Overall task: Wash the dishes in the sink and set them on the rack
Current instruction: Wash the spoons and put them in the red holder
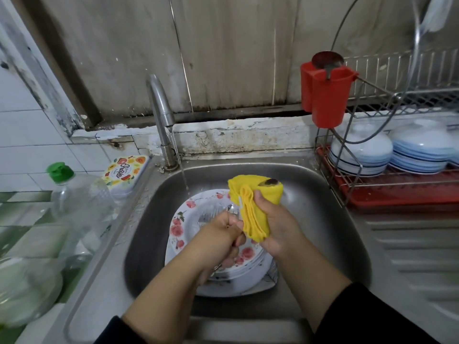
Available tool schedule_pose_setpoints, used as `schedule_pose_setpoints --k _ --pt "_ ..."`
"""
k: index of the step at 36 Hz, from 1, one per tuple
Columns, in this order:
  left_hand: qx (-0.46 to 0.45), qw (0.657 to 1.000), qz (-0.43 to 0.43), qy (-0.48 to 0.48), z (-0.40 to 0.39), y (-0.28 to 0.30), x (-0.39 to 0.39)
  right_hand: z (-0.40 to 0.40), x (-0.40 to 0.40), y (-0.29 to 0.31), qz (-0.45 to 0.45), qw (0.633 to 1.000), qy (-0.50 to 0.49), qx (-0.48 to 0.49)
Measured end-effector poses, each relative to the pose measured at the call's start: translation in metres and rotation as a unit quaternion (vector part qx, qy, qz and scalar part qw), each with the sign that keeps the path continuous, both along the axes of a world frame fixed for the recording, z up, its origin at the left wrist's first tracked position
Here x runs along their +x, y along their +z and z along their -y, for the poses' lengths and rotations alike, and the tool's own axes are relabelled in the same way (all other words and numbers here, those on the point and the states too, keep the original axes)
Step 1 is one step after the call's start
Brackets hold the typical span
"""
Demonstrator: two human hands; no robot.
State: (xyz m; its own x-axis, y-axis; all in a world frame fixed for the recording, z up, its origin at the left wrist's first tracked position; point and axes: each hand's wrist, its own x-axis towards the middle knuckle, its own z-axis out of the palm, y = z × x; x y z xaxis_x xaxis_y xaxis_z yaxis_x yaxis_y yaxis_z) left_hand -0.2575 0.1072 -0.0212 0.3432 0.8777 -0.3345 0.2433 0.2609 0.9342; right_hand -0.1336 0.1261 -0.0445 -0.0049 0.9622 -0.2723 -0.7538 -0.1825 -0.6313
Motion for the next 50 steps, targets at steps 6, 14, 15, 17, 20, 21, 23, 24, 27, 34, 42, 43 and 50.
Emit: schedule_pose_setpoints --k 6,14,15,17,20,21,23,24,27,34,42,43,50 --pt "0.033 0.994 -0.074 -0.069 -0.014 0.014 -0.022 -0.001 0.015 0.008 0.115 0.992 0.01 0.041" --pt "0.19 0.905 -0.335 -0.18 -0.021 0.065 -0.04 0.006 0.055 0.026 0.506 0.839 0.125 0.155" --pt "0.216 0.887 -0.367 -0.178 -0.021 0.07 -0.037 0.005 0.056 0.034 0.585 0.785 0.127 0.159" --pt "0.265 0.851 -0.419 -0.171 -0.019 0.079 -0.028 0.004 0.052 0.055 0.732 0.642 0.146 0.174" --pt "0.327 0.8 -0.468 -0.184 -0.019 0.085 -0.014 0.002 0.035 0.079 0.877 0.404 0.182 0.185" --pt "0.337 0.792 -0.473 -0.189 -0.019 0.085 -0.011 0.002 0.03 0.081 0.903 0.344 0.179 0.184" --pt "0.333 0.797 -0.463 -0.2 -0.02 0.084 -0.011 0.003 0.023 0.081 0.922 0.292 0.175 0.185" --pt "0.324 0.806 -0.45 -0.207 -0.02 0.083 -0.014 0.004 0.023 0.079 0.916 0.302 0.185 0.187" --pt "0.287 0.854 -0.379 -0.213 -0.02 0.081 -0.026 0.01 0.038 0.083 0.837 0.468 0.21 0.19" --pt "0.162 0.968 -0.108 -0.16 -0.013 0.069 -0.033 0.011 0.068 0.079 0.47 0.86 0.098 0.174" --pt "0.008 0.997 0.027 -0.075 -0.012 0.041 -0.011 0.007 0.002 0.041 0.053 0.998 -0.011 -0.02" --pt "0.002 0.997 0.033 -0.075 -0.012 0.039 -0.01 0.009 -0.006 0.038 0.023 0.999 -0.013 -0.025" --pt "-0.069 0.993 0.074 -0.063 -0.007 0.036 -0.016 0.007 -0.006 0.044 0.01 0.998 -0.005 -0.067"
